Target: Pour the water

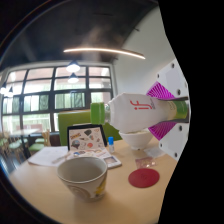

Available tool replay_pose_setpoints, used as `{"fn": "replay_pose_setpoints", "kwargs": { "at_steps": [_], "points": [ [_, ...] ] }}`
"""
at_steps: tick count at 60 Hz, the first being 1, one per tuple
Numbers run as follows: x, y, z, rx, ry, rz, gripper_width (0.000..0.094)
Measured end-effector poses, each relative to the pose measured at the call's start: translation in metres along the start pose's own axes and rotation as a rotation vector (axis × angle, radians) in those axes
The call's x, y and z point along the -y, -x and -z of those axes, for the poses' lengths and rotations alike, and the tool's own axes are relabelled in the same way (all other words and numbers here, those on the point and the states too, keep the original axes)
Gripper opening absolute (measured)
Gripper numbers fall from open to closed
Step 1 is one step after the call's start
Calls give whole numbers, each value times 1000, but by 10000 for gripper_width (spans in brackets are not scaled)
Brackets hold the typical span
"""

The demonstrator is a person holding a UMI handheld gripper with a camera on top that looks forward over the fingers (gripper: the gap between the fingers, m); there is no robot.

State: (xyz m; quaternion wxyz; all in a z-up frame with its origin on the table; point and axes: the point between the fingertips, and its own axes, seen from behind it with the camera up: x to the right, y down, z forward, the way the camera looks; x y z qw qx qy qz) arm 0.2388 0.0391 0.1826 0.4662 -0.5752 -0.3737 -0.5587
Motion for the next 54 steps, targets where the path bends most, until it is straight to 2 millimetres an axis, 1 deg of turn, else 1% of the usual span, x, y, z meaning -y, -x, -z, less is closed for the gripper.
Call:
{"fn": "replay_pose_setpoints", "kwargs": {
  "at_steps": [1,2,3,8,10,11,12,17,18,19,20,22,26,27,28,29,34,36,37,38,42,45,46,47,48,51,52,54],
  "points": [
    [7,-1,-6,-23,-7,71,234],
    [11,0,-19,-40,-14,134,234],
    [15,-2,-25,-60,-15,195,235],
    [37,-5,-45,-126,-32,467,234],
    [45,-6,-49,-145,-43,568,235],
    [44,-21,-31,-152,-45,624,235],
    [52,-15,-48,-164,-60,657,234],
    [72,-20,-54,-220,-99,872,234],
    [75,-26,-45,-227,-104,906,234],
    [78,-26,-44,-237,-108,928,234],
    [83,-27,-51,-238,-117,943,234],
    [88,-28,-51,-249,-129,958,235],
    [89,-23,-55,-242,-135,979,235],
    [87,-25,-42,-238,-136,982,235],
    [90,-23,-37,-245,-130,987,234],
    [90,-22,-49,-234,-140,989,234],
    [92,-11,-50,-222,-169,1022,235],
    [93,-9,-49,-222,-181,1012,234],
    [87,-8,-30,-220,-185,1007,235],
    [91,-8,-44,-218,-185,1008,235],
    [90,-14,-45,-220,-182,944,235],
    [85,-21,-47,-207,-169,823,235],
    [82,-27,-33,-211,-161,764,235],
    [80,-27,-49,-202,-154,703,236],
    [77,-30,-51,-199,-145,626,235],
    [68,-39,-54,-169,-125,322,234],
    [66,-40,-46,-161,-116,200,234],
    [58,-36,-49,-107,-105,-63,235]
  ]
}}
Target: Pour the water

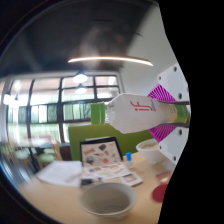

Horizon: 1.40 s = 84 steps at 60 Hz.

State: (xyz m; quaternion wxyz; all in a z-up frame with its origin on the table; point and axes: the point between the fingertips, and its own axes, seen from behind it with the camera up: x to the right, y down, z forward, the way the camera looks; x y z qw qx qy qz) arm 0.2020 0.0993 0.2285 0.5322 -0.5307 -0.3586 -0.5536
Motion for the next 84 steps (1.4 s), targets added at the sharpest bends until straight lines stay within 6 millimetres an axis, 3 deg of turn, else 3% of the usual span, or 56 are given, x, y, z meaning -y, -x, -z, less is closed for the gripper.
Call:
{"fn": "replay_pose_setpoints", "kwargs": {
  "at_steps": [1,2,3,4,5,10,12,13,16,17,21,24,28,32,36,37,39,53,68,77,84],
  "points": [
    [-4,4,0,23,12,-139,235],
    [-7,3,20,34,6,-288,234],
    [-12,17,3,84,11,-419,234],
    [-11,24,3,128,15,-555,234],
    [-5,27,13,171,32,-693,233],
    [13,66,25,363,14,-1258,232],
    [15,92,32,368,9,-1448,233],
    [3,92,25,417,24,-1466,233],
    [-10,120,31,449,90,-1564,233],
    [-6,138,34,431,103,-1608,233],
    [-27,153,30,484,137,-1529,233],
    [-28,164,32,505,145,-1503,234],
    [-29,167,29,503,142,-1489,235],
    [-35,156,27,483,130,-1470,234],
    [-42,170,26,514,181,-1402,243],
    [-48,166,33,519,194,-1391,244],
    [-39,179,29,536,213,-1376,250],
    [-37,179,30,550,208,-1371,283],
    [-37,171,34,547,168,-1400,504],
    [-44,175,51,564,209,-1398,846],
    [-55,157,90,553,233,-1376,827]
  ]
}}
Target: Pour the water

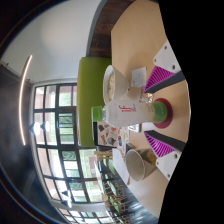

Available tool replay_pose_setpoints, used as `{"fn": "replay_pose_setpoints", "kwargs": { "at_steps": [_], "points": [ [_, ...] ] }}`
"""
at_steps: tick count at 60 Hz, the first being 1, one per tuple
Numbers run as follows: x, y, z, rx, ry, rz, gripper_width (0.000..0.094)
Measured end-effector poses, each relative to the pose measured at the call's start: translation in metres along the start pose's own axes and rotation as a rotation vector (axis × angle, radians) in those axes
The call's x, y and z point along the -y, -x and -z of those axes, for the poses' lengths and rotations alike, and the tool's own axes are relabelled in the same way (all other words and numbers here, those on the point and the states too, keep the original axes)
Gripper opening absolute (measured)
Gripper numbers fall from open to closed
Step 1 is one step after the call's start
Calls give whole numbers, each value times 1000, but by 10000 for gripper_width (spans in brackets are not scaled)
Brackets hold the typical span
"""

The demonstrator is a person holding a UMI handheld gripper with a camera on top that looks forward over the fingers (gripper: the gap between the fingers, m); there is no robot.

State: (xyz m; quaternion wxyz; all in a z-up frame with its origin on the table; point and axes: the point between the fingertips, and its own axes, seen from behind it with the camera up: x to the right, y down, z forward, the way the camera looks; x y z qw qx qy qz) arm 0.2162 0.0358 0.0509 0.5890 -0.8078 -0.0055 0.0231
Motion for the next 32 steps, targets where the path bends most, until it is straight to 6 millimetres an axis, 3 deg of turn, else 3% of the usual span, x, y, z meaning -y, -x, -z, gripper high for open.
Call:
{"fn": "replay_pose_setpoints", "kwargs": {
  "at_steps": [3,15,19,23,32],
  "points": [
    [1,0,20,-3,-7,9,828],
    [2,22,139,1,-56,-35,827],
    [-8,23,170,-7,-50,-73,826],
    [-10,28,195,9,-76,-114,827],
    [-7,34,229,18,-125,-139,825]
  ]
}}
